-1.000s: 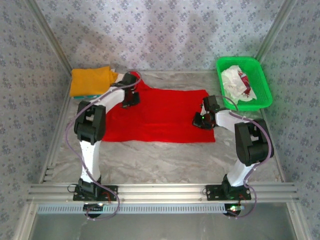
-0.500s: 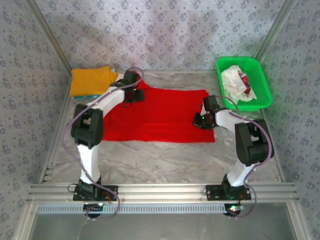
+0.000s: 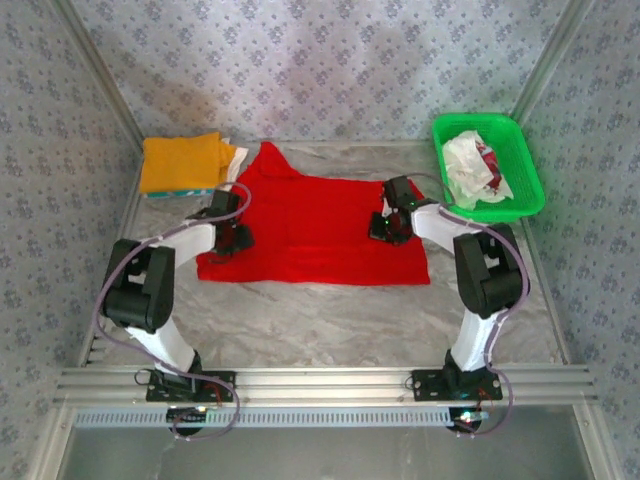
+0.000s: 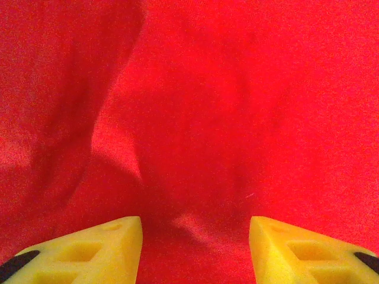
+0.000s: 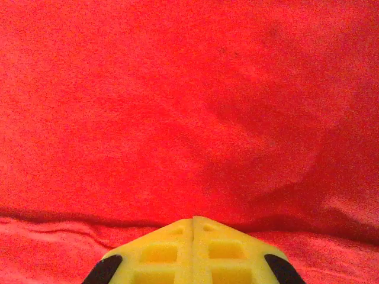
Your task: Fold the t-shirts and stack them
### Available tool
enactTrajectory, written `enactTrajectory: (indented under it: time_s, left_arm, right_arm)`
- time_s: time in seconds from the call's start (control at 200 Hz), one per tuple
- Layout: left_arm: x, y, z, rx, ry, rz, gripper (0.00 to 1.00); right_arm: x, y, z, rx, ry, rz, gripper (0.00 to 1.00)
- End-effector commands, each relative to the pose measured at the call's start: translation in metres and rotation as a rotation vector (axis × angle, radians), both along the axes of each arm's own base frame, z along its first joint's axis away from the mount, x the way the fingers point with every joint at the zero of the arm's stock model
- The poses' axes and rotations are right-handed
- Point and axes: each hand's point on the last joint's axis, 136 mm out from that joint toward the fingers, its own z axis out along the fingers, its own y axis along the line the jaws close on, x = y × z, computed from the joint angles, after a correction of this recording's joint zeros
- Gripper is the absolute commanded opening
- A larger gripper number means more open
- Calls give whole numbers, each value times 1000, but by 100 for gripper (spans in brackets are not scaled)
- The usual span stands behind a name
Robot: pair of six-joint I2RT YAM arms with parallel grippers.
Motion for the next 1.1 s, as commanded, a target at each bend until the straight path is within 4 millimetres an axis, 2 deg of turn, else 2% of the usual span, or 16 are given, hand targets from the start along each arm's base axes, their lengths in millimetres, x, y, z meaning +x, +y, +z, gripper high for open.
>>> enactTrajectory:
  time_s: [0.0,0.15,0.235,0.345,0.42,0.49,0.54,0.595,0.655,0.735,0.849,0.929,1.009,1.099]
  left_arm:
    - [0,0,-6,-23,-20,30,51]
    - [-25,2,-32,-32,55,39,51]
    - [-43,-1,-42,-63,90,49,51]
    - [-78,-3,-52,-79,135,64,51]
    - [-101,-5,-54,-75,160,72,51]
    - [-118,-8,-52,-79,174,74,51]
    - [-125,-9,-47,-75,175,78,51]
    - [-124,-11,-35,-83,150,79,51]
    - [-112,-13,-15,-92,93,70,51]
    - [-85,-12,17,-72,6,55,54]
    - [-25,-24,68,-118,-118,-15,54]
    - [18,-34,93,-117,-155,-68,55]
    - [60,-46,105,-105,-187,-117,56]
    - [102,-59,99,-134,-162,-144,59]
  right_arm:
    - [-2,-7,-12,-21,48,-61,0]
    - [-19,-19,-32,-2,88,-139,0]
    - [-42,-33,-46,5,128,-200,0]
    - [-72,-46,-58,27,169,-254,0]
    - [-90,-52,-60,16,199,-264,0]
    - [-99,-57,-58,14,202,-274,0]
    - [-98,-58,-54,11,190,-265,0]
    - [-90,-57,-48,8,165,-238,0]
    - [-78,-53,-39,11,140,-210,0]
    - [-58,-46,-20,33,96,-183,0]
    - [-29,-33,17,72,1,-163,0]
    - [-12,-25,38,92,-54,-149,0]
    - [-2,-19,49,109,-83,-141,0]
    - [4,-16,55,119,-104,-136,0]
